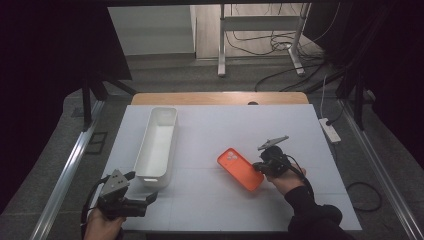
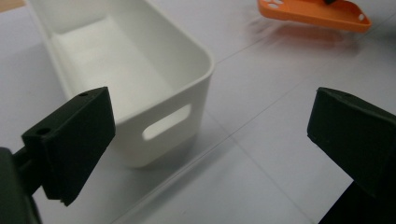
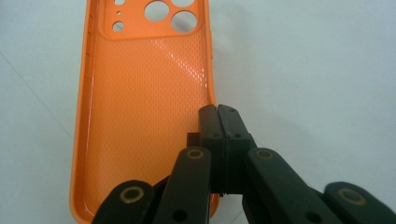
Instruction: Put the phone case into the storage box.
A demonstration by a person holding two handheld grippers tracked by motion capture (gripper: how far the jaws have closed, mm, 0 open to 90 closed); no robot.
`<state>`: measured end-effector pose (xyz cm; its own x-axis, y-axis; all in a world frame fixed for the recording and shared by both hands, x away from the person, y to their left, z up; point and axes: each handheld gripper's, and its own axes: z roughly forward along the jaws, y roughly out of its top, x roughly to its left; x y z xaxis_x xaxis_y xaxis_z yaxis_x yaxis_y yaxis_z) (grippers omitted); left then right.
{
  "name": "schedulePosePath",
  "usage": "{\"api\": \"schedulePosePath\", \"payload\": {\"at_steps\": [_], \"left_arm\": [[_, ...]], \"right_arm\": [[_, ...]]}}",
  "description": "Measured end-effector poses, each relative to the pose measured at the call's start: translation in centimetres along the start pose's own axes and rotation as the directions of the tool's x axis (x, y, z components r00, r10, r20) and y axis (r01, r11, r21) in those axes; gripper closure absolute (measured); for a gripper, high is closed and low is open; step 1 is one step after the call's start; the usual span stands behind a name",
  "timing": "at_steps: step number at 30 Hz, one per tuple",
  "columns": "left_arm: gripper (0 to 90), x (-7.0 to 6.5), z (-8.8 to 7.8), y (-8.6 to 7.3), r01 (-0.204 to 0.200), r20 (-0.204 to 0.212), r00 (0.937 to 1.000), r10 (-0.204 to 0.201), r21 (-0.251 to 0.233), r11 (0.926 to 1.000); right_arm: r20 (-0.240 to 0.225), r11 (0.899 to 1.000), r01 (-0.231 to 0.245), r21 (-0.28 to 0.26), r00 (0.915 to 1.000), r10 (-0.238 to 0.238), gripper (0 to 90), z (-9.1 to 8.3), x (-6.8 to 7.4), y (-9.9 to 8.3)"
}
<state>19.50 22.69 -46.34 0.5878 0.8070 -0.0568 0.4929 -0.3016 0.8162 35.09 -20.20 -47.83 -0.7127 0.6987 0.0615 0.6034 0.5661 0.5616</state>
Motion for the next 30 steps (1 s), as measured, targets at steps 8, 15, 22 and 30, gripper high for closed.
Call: {"api": "schedulePosePath", "payload": {"at_steps": [8, 15, 22, 30], "left_arm": [[0.3, -1.3, 1.7, 1.5, -0.043, 0.064, 0.997, 0.043, 0.004, 0.999], [0.0, -2.1, 3.8, 2.8, -0.071, 0.112, 0.9913, 0.069, 0.016, 0.9973], [0.0, -2.6, 5.8, 4.5, -0.074, 0.157, 0.9849, 0.072, 0.007, 0.9972], [0.0, -3.0, 7.5, 6.1, -0.059, 0.197, 0.9789, 0.055, 0.016, 0.9981]], "right_arm": [[-0.003, 0.998, 0.005, -0.055, 1.0, -0.005, 89.3, -1.2, 0.3, 0.1], [-0.006, 0.995, 0.024, -0.092, 0.9997, -0.024, 89.2, -2.0, 0.5, 0.1], [-0.004, 0.99, 0.02, -0.137, 0.9998, -0.021, 89.2, -2.8, 0.4, 0.2], [-0.001, 0.981, 0.017, -0.191, 0.9998, -0.017, 89.3, -3.7, 0.6, 0.4]]}}
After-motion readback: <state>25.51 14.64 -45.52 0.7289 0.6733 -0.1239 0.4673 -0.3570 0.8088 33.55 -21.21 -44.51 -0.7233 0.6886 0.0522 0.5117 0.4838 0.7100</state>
